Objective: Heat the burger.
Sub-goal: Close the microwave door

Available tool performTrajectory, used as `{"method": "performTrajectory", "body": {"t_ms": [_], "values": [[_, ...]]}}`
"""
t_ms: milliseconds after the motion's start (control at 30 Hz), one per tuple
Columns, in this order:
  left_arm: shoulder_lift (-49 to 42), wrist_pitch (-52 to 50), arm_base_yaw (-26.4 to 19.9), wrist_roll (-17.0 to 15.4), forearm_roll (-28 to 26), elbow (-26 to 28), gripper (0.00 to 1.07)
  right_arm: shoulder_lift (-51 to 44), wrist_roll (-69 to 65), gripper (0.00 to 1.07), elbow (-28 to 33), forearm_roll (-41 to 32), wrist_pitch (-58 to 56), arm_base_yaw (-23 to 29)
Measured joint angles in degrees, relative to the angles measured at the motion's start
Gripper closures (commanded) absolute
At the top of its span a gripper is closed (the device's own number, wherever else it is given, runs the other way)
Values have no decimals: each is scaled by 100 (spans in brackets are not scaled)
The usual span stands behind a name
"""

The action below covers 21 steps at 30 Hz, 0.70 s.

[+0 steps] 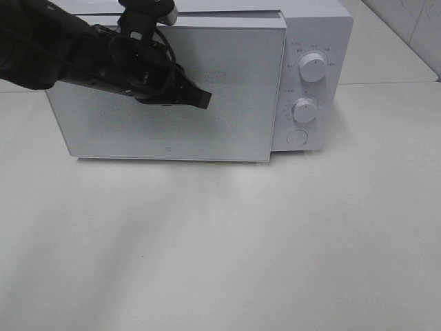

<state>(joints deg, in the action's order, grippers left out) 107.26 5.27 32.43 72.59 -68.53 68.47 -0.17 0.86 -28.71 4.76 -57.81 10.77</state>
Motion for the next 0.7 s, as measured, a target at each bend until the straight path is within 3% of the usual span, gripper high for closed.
{"method": "performTrajectory", "body": {"t_ms": [133,300,467,700], "values": [[252,86,109,-34,-34,292,106,0,0,48,0,0,0,0],[751,407,390,-424,-166,928,106,0,0,48,0,0,0,0],[1071,596,487,-579,-195,1346,106,0,0,48,0,0,0,0],[1266,831,556,-756,-206,1650,106,0,0,48,0,0,0,0]]}}
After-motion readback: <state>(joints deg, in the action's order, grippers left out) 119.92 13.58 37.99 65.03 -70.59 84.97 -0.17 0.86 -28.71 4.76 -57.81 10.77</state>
